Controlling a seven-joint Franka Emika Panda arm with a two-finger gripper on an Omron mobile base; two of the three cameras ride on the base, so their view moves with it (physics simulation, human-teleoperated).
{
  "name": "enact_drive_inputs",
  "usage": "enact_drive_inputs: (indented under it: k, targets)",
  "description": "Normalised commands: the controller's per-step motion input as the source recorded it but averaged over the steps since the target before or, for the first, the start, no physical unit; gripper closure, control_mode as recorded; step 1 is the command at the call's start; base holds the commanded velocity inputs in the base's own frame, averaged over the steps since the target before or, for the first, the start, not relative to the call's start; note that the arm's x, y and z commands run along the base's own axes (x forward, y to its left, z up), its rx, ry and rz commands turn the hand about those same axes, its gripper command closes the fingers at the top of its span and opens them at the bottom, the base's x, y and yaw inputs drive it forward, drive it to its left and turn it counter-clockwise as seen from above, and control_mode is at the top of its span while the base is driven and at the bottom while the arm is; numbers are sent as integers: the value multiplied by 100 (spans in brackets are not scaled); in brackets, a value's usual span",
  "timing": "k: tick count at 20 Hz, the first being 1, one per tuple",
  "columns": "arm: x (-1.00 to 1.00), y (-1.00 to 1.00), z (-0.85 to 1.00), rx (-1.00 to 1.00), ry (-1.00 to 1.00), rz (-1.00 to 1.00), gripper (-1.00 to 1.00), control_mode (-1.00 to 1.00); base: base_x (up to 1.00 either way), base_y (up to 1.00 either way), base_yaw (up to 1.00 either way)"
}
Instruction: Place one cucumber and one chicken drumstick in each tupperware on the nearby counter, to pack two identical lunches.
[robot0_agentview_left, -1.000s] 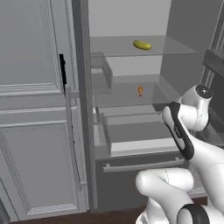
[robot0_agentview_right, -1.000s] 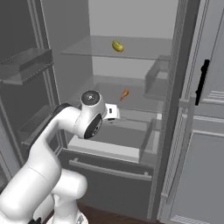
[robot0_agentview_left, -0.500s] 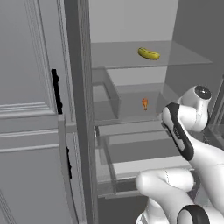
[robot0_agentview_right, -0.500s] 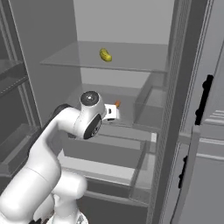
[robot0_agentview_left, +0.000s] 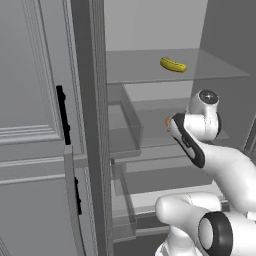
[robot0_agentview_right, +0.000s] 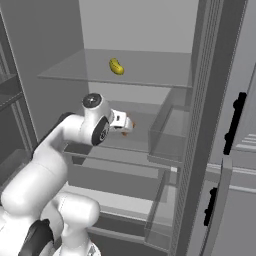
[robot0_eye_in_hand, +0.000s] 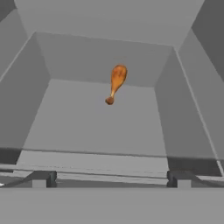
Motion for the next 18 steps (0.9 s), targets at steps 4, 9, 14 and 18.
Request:
enact_drive_inputs:
  k: [4, 9, 14, 18]
  targets:
    - [59, 7, -1, 18, 0, -16, -100, -100, 0, 0, 0]
    - [67, -6, -16, 0, 0, 4, -100, -100, 0, 0, 0]
    - [63, -28, -45, 0, 0, 2, -100, -100, 0, 0, 0]
    - [59, -2, -33, 0, 0, 0, -100, -100, 0, 0, 0]
